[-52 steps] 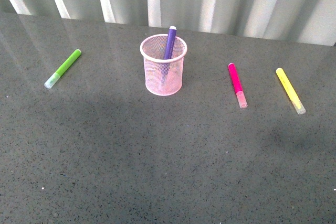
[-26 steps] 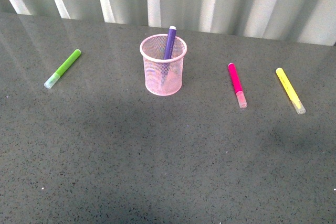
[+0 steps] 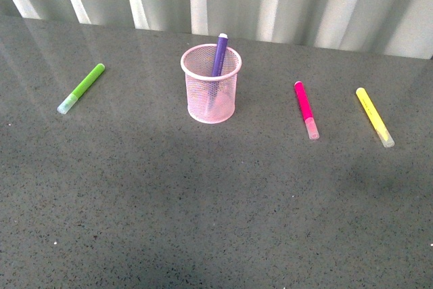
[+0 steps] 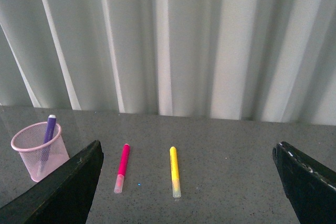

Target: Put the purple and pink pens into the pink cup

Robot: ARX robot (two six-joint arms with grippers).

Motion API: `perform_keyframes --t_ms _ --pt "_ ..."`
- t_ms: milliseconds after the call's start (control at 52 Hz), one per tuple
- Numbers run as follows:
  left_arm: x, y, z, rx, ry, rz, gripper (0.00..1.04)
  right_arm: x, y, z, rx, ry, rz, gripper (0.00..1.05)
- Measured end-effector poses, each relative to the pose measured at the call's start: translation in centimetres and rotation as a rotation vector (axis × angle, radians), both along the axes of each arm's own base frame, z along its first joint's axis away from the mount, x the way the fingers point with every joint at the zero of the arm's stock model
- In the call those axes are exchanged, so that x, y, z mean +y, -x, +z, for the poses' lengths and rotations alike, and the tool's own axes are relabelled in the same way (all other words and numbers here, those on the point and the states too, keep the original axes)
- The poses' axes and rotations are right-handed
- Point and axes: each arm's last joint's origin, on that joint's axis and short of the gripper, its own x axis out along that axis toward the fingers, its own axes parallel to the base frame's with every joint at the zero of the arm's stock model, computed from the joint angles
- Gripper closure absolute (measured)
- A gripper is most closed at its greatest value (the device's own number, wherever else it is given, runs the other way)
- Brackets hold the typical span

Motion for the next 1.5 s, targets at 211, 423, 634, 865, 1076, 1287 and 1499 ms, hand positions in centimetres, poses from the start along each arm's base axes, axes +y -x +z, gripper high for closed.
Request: perform_keyframes --t_ms 211,423,634,865,1076,1287,1499 --pt "-0.1 0.8 0.3 -0.014 0.000 -0.006 1.01 0.0 0.0 0.0 0.000 0.000 0.000 0.07" --pt "-0.1 1.5 0.4 -0.017 0.000 -0.006 1.01 0.0 0.0 0.0 0.000 0.000 0.000 0.07" --pt "-0.1 2.1 0.4 -0.017 0.000 -0.006 1.01 0.0 0.0 0.0 0.000 0.000 0.000 0.07" --pt "-0.1 2.5 0.4 -0.017 0.000 -0.006 1.01 0.0 0.0 0.0 0.000 0.000 0.000 0.07" --pt "-0.1 3.0 0.4 -0.017 0.000 -0.006 1.01 0.0 0.0 0.0 0.000 0.000 0.000 0.07" --pt "-0.1 4.0 0.1 -0.013 0.000 -0.004 1.01 0.0 0.0 0.0 0.000 0.000 0.000 0.07" --pt "-0.1 4.0 0.1 -0.011 0.000 -0.005 0.98 0.0 0.0 0.0 0.000 0.000 0.000 0.07"
